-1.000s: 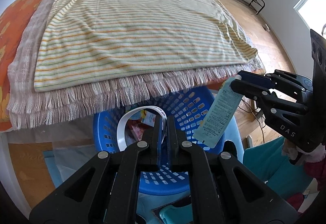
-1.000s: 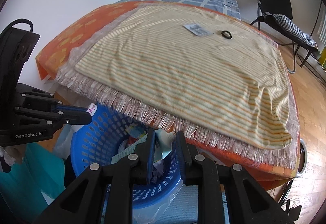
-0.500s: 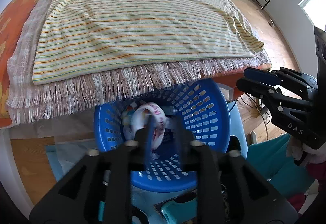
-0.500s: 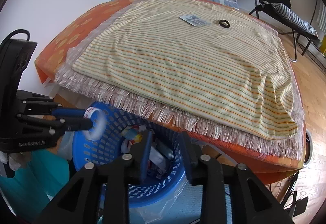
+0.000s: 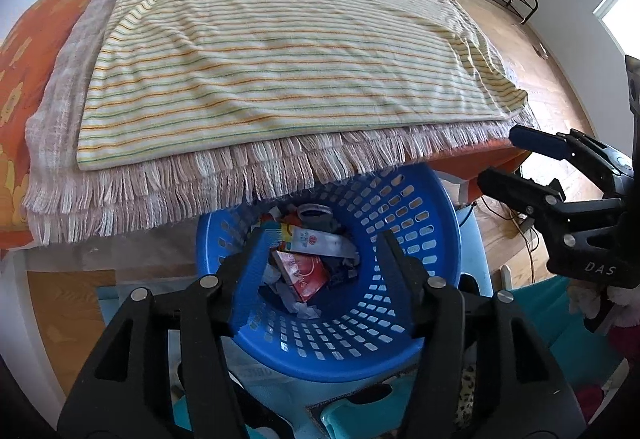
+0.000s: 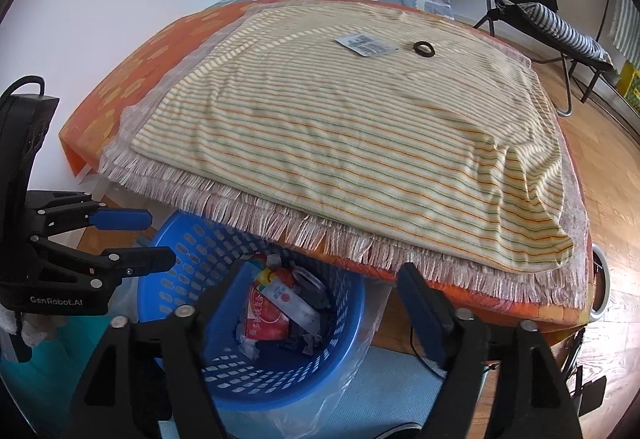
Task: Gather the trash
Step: 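Move both grippers back over the cloth toward the packet and hair tie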
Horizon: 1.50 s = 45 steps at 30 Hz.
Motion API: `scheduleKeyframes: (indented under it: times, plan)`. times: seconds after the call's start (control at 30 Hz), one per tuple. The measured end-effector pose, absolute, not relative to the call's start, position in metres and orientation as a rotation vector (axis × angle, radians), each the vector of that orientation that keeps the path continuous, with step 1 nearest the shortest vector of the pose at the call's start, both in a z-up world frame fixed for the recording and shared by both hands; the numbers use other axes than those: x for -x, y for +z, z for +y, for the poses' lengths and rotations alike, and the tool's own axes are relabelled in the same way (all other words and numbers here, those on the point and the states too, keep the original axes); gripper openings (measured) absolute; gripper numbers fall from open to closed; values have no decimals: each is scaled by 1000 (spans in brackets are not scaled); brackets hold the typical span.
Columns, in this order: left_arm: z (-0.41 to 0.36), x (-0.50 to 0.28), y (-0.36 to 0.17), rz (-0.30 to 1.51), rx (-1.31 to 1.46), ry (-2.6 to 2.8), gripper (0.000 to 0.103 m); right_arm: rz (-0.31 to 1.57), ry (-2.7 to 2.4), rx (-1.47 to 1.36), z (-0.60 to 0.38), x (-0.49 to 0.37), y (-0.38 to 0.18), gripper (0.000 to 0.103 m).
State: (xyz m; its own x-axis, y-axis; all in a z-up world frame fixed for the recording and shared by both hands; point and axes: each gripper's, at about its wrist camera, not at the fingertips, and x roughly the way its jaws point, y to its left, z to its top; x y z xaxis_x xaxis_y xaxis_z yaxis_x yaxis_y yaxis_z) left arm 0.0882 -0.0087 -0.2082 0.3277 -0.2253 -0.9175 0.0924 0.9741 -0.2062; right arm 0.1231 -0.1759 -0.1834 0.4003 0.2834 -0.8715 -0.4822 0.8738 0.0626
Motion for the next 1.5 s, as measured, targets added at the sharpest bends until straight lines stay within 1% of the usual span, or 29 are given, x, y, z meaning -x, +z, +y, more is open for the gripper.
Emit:
scheduleKeyframes:
  times: [0.13,0.27,0.4,0.53,0.63,0.67,0.73,1.0,1.5]
  plan:
    - [-8,-88,-207,1213,113,-198,57,1045,467,212,-177,-125,-181,88]
    - [-8,-89,-205,1203,99,-184,62,1043,444,192,-181,-128,-179,93]
    - [-7,-90,-201,1183,90,-164,62,1036,420,187,-184,-131,-176,96]
    - [-6,-91,-198,1169,88,-155,62,1020,395,200,-184,-131,-173,100]
    - [-7,-92,-195,1156,80,-150,63,1010,388,206,-184,-132,-169,101]
    - [-8,-92,-194,1152,75,-149,69,1007,386,206,-184,-133,-168,101]
    - [-7,-92,-190,1136,75,-149,76,1002,382,206,-183,-134,-165,101]
    - [-4,-99,-172,1085,83,-142,77,968,356,191,-184,-142,-147,103]
    - [3,-131,-140,1003,42,-128,77,929,332,141,-191,-168,-116,103]
